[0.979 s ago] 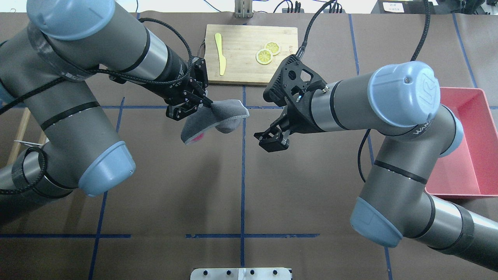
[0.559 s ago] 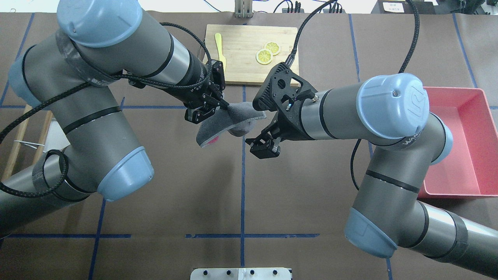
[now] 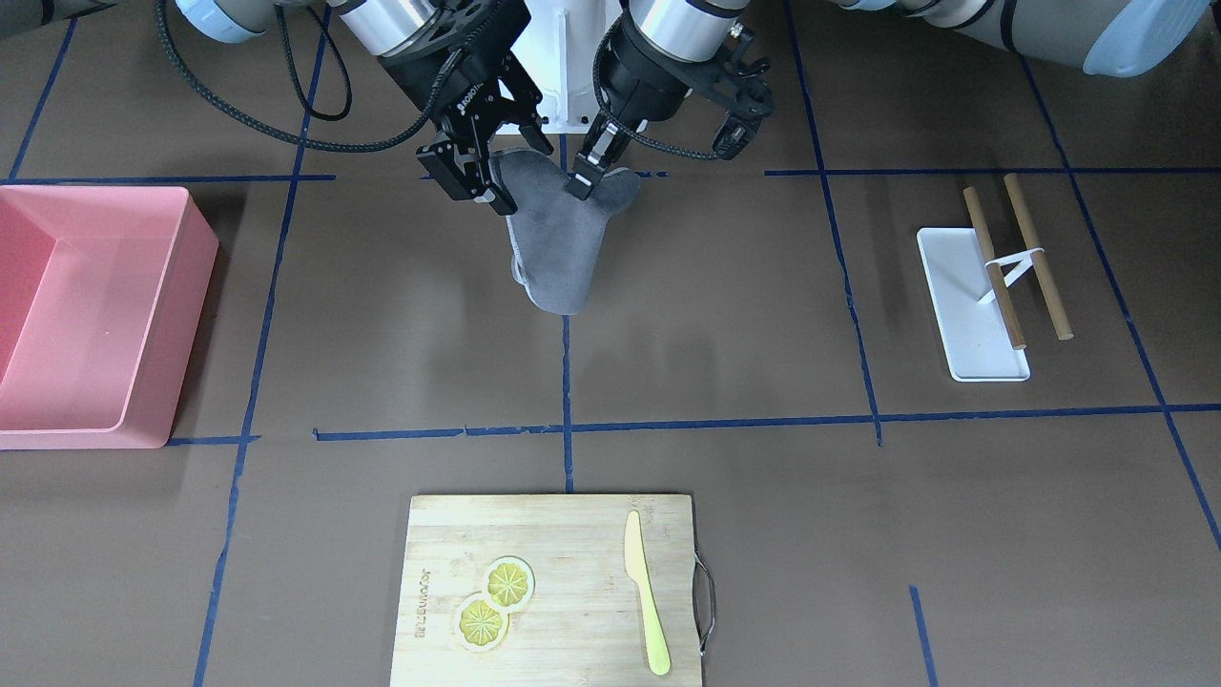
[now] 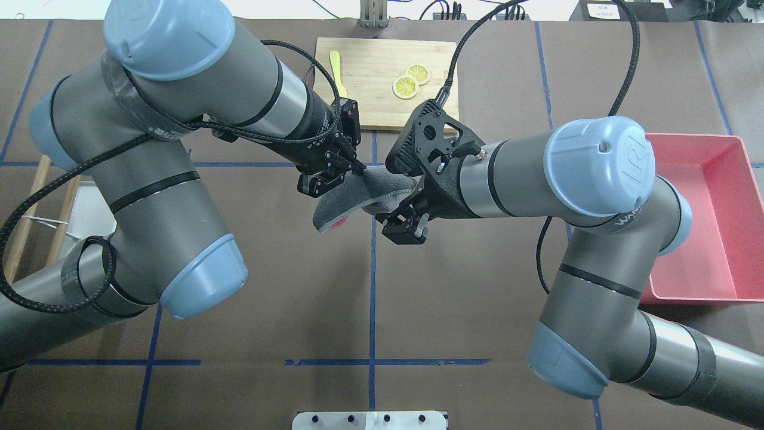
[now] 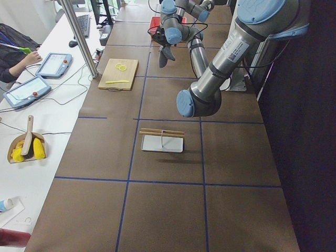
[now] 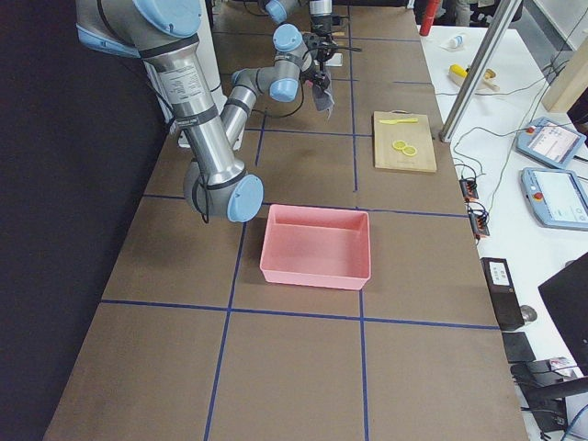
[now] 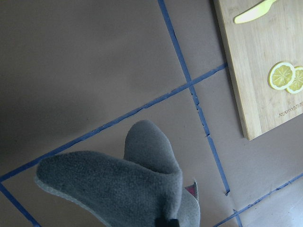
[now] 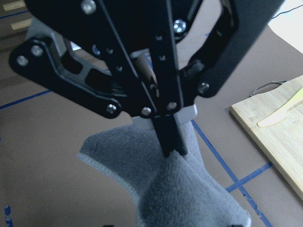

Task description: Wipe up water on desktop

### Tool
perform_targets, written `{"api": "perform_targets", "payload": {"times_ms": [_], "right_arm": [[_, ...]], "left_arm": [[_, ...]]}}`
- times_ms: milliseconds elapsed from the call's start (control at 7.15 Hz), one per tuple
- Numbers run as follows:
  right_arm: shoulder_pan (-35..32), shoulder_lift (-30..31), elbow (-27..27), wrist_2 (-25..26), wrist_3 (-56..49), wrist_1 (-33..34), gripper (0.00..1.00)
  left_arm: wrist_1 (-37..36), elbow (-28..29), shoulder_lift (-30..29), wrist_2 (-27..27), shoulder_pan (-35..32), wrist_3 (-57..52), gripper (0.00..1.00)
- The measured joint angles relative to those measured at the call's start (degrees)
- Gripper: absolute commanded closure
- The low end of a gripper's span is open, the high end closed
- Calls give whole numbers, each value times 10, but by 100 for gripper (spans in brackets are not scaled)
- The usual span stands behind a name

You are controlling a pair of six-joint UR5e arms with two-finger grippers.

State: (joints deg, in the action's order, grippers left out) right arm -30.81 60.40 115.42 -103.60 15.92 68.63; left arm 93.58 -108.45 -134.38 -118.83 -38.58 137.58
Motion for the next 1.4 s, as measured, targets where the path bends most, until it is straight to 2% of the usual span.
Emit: {"api": "perform_targets", "payload": {"times_ms": [140,420,559,699,839,1119,1399], "right_arm": [[2,0,1,0,3,-1,100],[4,1,1,-2,7,-1,100],[4,1,2,-2,8,-2,100],[4,2,2,-2,8,-2,100],[4,3,1,-2,7,-1,100],[4,5,1,-3,6,2,100],[2,8,0,-11,22,26,100]], "left_arm": [[1,0,0,0,2,0,100],[1,0,0,-1,2,-3,95],[1,-1,1,-1,3,-5,74],[6,-1,2,-1,3,-8,5],[15,0,5,-1,3,-20,0],[21,-8,16,-2,2,-85,0],[20,-40,60,-3,-2,-179,0]]}}
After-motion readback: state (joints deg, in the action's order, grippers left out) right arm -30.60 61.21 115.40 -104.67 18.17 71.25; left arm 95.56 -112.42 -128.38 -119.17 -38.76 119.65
